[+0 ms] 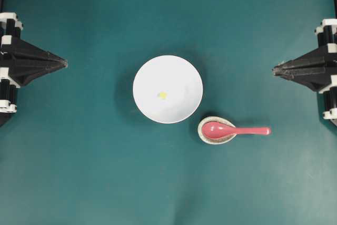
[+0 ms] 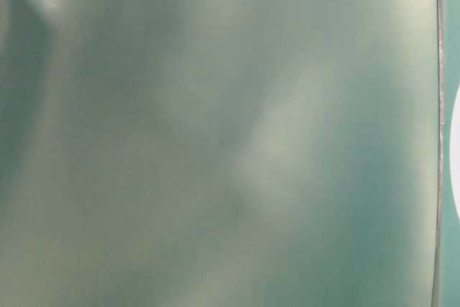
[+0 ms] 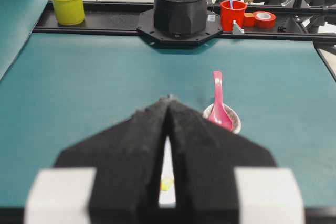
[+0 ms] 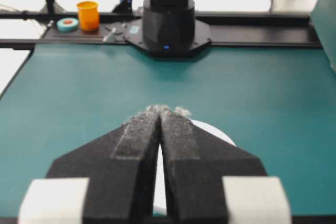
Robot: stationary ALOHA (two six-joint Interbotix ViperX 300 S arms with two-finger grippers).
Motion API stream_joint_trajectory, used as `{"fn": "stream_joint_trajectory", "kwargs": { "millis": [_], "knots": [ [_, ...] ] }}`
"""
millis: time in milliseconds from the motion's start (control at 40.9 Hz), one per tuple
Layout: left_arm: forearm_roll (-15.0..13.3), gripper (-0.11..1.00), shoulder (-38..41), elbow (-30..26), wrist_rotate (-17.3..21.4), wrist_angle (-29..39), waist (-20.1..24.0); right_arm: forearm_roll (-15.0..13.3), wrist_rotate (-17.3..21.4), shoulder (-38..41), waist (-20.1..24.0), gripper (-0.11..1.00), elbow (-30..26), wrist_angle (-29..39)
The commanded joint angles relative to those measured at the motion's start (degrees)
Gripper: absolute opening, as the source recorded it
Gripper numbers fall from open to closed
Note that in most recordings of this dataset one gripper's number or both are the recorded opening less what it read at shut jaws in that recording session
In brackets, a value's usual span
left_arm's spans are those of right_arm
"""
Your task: Scoop the yellow hexagonal prism block from the bowl with a spoon using the right arm.
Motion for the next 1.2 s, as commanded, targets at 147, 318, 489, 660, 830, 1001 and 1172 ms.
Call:
{"fn": "stream_joint_trajectory", "kwargs": {
  "millis": [147, 318, 489, 660, 830, 1001, 1172],
  "knots": [
    [0.18, -0.01, 0.26, -1.49, -0.18, -0.26, 0.18, 0.26, 0.18, 0.35, 0.00, 0.35, -0.97, -0.70],
    [0.18, -0.01, 0.18, -1.49, -0.35, -0.35, 0.18, 1.14, 0.18, 0.62, 0.00, 0.52, -0.97, -0.44],
    [0.18, -0.01, 0.18, -1.49, -1.05, -0.26, 0.18, 1.14, 0.44, 2.02, -0.09, 0.53, -0.70, -0.09],
    [0.18, -0.01, 0.18, -1.49, -1.05, -0.35, 0.18, 1.14, 1.93, 4.39, 0.00, 0.53, -0.18, 0.09],
    [0.18, -0.01, 0.18, -1.49, -1.05, -0.44, 0.18, 1.14, 3.69, 8.44, 0.09, 0.53, 0.35, -0.35],
    [0.18, -0.01, 0.26, -1.49, -1.05, -0.53, 0.18, 1.14, 4.57, 13.54, 0.62, 0.53, 0.88, -2.64],
    [0.18, -0.01, 0.44, -1.49, -1.05, -0.53, 0.18, 1.32, 4.75, 18.81, 1.67, 0.53, 2.37, -8.26]
  ]
}}
